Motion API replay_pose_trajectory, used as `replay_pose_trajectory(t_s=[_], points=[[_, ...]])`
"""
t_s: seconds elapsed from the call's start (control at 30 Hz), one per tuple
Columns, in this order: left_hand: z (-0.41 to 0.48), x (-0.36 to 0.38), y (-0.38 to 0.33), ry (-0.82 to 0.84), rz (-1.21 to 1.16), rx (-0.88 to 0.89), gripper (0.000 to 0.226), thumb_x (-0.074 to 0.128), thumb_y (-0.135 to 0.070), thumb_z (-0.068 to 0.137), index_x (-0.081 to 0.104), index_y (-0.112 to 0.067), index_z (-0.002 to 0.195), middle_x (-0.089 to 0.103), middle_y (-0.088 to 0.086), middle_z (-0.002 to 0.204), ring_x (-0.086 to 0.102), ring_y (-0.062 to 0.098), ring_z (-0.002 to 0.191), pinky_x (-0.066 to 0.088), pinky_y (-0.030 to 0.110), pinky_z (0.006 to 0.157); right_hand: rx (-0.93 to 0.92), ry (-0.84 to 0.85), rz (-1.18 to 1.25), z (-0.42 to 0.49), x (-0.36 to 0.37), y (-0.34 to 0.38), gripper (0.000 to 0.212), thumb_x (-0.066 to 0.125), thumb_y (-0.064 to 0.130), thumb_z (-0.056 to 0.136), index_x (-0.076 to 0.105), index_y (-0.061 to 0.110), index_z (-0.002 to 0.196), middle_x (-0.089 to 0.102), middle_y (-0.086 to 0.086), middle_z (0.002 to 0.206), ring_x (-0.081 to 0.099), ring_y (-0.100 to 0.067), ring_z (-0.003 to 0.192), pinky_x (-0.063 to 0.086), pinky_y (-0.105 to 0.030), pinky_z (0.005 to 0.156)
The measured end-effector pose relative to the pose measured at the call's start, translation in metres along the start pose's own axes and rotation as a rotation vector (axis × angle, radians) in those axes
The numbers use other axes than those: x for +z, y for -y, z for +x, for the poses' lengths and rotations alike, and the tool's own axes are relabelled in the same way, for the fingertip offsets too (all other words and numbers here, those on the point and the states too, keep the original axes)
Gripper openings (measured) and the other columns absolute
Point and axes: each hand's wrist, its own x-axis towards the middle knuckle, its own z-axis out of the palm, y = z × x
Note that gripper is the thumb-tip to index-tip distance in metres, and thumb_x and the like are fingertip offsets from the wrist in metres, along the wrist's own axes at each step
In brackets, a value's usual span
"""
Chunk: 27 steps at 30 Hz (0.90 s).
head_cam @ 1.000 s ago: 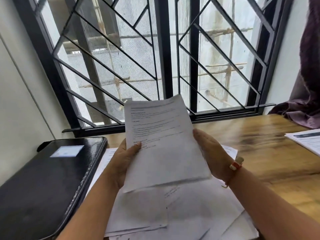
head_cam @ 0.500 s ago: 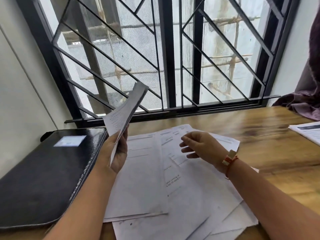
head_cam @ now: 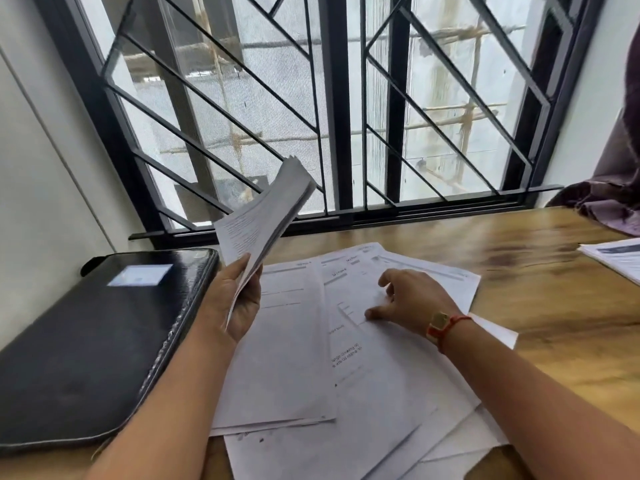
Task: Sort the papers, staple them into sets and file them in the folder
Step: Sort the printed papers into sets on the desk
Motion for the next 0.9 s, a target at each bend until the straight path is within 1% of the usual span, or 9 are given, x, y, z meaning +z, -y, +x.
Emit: replay_pose_trajectory(t_s=[0.17, 0.27, 0.4, 0.47, 0.57, 0.67, 0.77, 0.83, 0.9], points=[[-0.008, 0.009, 0.003, 0.005, 0.097, 0.004, 0.017, 0.050, -0.007, 0.100, 0.064, -0.002, 0.109, 0.074, 0.008, 0.088, 0.072, 0.010, 0.062, 0.050, 0.013, 0.042, 0.048, 0.009, -0.064, -0.001, -0.004, 0.001, 0.068, 0.074, 0.063, 0.074, 0.056, 0.022, 0.126, 0.063, -0.001, 0.123, 0.055, -0.020, 0.115, 0.046, -0.031, 0.091], [-0.010, 0.011, 0.004, 0.014, 0.101, 0.003, 0.018, 0.049, -0.007, 0.101, 0.062, -0.001, 0.112, 0.072, 0.009, 0.094, 0.072, 0.009, 0.063, 0.050, 0.013, 0.043, 0.062, 0.033, -0.038, -0.002, -0.005, 0.003, 0.070, 0.076, 0.060, 0.074, 0.054, 0.021, 0.128, 0.062, -0.003, 0.125, 0.055, -0.022, 0.116, 0.046, -0.033, 0.093], [-0.012, 0.014, 0.006, -0.009, 0.139, 0.013, 0.015, 0.049, -0.008, 0.102, 0.063, -0.004, 0.105, 0.074, 0.006, 0.076, 0.070, 0.008, 0.057, 0.049, 0.012, 0.041, 0.074, 0.047, 0.044, -0.005, -0.008, 0.004, 0.073, 0.080, 0.054, 0.073, 0.053, 0.020, 0.131, 0.063, -0.003, 0.125, 0.056, -0.022, 0.115, 0.048, -0.033, 0.096], [-0.013, 0.016, 0.006, -0.009, 0.137, 0.012, 0.015, 0.048, -0.008, 0.102, 0.063, -0.003, 0.105, 0.074, 0.006, 0.077, 0.070, 0.008, 0.058, 0.049, 0.012, 0.041, 0.082, 0.049, 0.080, -0.006, -0.009, 0.006, 0.071, 0.082, 0.049, 0.073, 0.052, 0.020, 0.132, 0.064, -0.003, 0.123, 0.058, -0.022, 0.113, 0.049, -0.033, 0.094], [-0.013, 0.017, 0.006, -0.025, 0.143, 0.010, 0.015, 0.049, -0.007, 0.101, 0.064, -0.003, 0.104, 0.074, 0.006, 0.077, 0.070, 0.008, 0.057, 0.047, 0.012, 0.040, 0.097, 0.041, 0.127, -0.005, -0.009, 0.005, 0.061, 0.083, 0.040, 0.076, 0.054, 0.022, 0.126, 0.065, -0.002, 0.118, 0.060, -0.022, 0.109, 0.050, -0.032, 0.090], [-0.014, 0.019, 0.008, -0.041, 0.182, 0.029, 0.014, 0.049, -0.007, 0.102, 0.063, -0.004, 0.100, 0.073, 0.003, 0.070, 0.067, 0.006, 0.053, 0.046, 0.011, 0.038, 0.105, 0.021, 0.224, -0.001, -0.013, 0.000, 0.035, 0.082, 0.031, 0.078, 0.063, 0.024, 0.106, 0.066, 0.002, 0.101, 0.061, -0.018, 0.097, 0.048, -0.028, 0.078], [-0.016, 0.022, 0.010, -0.024, 0.191, 0.039, 0.016, 0.046, -0.006, 0.103, 0.062, -0.004, 0.099, 0.073, 0.003, 0.069, 0.068, 0.007, 0.052, 0.048, 0.013, 0.040, 0.096, -0.118, 0.278, 0.004, -0.019, -0.011, 0.010, 0.076, 0.030, 0.083, 0.066, 0.027, 0.084, 0.068, 0.005, 0.086, 0.064, -0.018, 0.090, 0.045, -0.027, 0.073], [-0.016, 0.022, 0.010, -0.014, 0.194, 0.030, 0.017, 0.045, -0.006, 0.103, 0.061, -0.003, 0.101, 0.074, 0.004, 0.069, 0.069, 0.008, 0.053, 0.048, 0.013, 0.041, 0.123, -0.277, 0.324, 0.007, -0.024, -0.021, 0.008, 0.072, 0.030, 0.087, 0.068, 0.024, 0.082, 0.070, 0.002, 0.085, 0.065, -0.021, 0.086, 0.046, -0.028, 0.072], [-0.015, 0.021, 0.010, -0.009, 0.197, 0.025, 0.018, 0.046, -0.006, 0.103, 0.061, -0.001, 0.111, 0.075, 0.005, 0.073, 0.070, 0.008, 0.055, 0.049, 0.014, 0.042, 0.168, -0.438, 0.399, 0.009, -0.029, -0.032, 0.011, 0.068, 0.031, 0.090, 0.069, 0.020, 0.088, 0.072, -0.001, 0.088, 0.065, -0.024, 0.085, 0.047, -0.030, 0.072]])
